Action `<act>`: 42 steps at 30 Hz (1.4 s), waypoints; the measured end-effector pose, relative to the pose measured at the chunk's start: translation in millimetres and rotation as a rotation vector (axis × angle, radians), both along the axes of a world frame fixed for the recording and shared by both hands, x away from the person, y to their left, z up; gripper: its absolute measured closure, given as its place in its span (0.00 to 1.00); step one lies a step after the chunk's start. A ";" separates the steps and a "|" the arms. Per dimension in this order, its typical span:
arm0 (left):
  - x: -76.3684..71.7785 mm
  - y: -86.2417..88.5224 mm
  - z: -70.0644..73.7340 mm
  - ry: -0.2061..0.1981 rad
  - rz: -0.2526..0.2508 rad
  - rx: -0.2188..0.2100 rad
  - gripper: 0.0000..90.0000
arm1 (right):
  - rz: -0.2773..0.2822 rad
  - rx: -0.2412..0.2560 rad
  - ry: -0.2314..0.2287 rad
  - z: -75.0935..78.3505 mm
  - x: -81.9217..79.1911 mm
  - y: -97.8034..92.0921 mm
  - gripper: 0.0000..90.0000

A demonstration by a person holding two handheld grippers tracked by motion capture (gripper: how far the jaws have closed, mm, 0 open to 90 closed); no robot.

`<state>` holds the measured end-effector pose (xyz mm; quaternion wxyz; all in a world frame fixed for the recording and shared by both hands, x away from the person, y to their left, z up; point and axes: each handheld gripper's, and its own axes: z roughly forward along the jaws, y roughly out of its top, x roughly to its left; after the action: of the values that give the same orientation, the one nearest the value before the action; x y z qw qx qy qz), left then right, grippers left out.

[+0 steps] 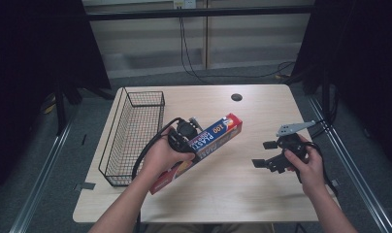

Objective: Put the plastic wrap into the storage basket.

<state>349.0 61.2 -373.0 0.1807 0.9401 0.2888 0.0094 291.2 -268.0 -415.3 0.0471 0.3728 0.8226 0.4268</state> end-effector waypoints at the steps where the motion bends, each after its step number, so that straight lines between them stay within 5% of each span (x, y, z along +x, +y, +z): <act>1: 0.8 1.9 1.9 -0.004 0.004 0.001 0.47 | -0.001 -0.002 0.001 -0.2 0.0 0.0 0.09; 26: 14.1 50.3 33.9 -0.043 0.189 -0.011 0.47 | -0.004 -0.009 0.009 -3.3 0.8 4.0 0.09; 42: 19.9 90.8 40.8 -0.068 0.331 -0.008 0.47 | 0.002 -0.013 0.012 -5.3 4.6 10.0 0.09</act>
<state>368.9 152.0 -332.2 0.1900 0.8781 0.4335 0.0699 295.8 -258.0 -420.6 0.0440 0.3743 0.8259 0.4194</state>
